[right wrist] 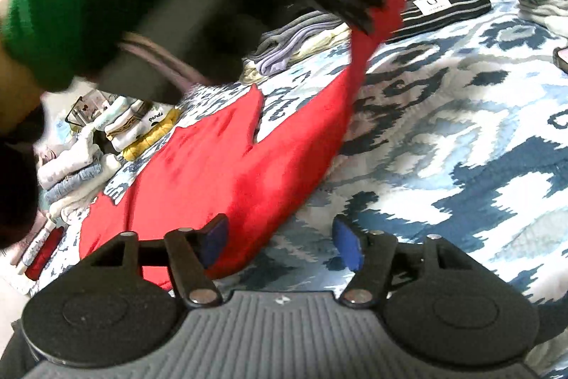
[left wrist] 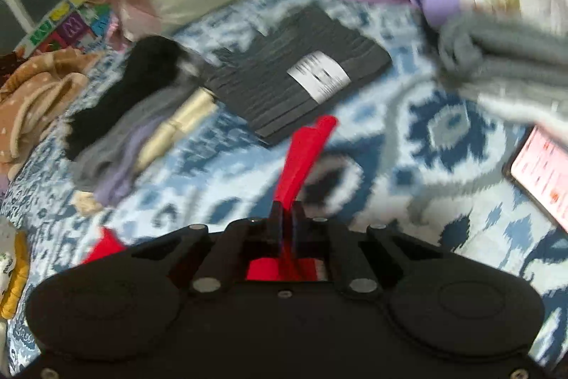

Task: Fold clothes

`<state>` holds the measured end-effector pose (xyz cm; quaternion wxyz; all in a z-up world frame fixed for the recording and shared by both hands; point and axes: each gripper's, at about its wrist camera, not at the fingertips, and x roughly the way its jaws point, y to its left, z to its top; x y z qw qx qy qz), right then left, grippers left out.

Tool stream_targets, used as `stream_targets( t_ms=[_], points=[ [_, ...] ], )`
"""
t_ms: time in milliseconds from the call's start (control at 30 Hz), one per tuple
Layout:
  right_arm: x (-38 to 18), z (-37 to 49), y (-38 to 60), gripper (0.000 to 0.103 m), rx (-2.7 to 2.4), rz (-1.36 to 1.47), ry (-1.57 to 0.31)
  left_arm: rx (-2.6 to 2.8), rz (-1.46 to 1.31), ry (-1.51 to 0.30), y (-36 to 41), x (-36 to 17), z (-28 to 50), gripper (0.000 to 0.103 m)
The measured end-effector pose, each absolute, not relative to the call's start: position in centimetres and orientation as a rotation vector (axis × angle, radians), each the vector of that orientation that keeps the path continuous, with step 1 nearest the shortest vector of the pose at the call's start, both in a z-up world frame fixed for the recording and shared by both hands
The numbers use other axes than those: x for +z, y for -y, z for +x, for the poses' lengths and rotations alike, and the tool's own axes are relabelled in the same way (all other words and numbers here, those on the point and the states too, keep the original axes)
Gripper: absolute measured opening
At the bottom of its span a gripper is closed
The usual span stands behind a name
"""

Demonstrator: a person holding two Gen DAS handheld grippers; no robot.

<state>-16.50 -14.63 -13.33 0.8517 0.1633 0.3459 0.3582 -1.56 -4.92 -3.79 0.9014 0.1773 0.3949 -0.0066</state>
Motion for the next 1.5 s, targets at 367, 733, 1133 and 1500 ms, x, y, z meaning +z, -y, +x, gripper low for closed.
stream_targets(
  t_ms=[367, 733, 1133, 1500],
  points=[
    [-11.7, -19.6, 9.6, 0.049, 0.801, 0.091, -0.587, 0.038, 0.155, -0.635, -6.6, 5.8, -9.2, 0.003],
    [-11.3, -22.6, 4.4, 0.048, 0.834, -0.131, -0.529, 0.132, -0.001, -0.578, -17.8, 7.0, -15.7, 0.003],
    [-11.3, -25.0, 0.0, 0.028, 0.923, -0.299, -0.471, 0.233, -0.043, -0.572, -26.2, 5.8, -20.8, 0.003],
    [-11.2, -26.5, -1.3, 0.028, 0.975, -0.41, -0.439, 0.349, -0.095, -0.673, -31.6, -1.4, -23.0, 0.003]
  ],
)
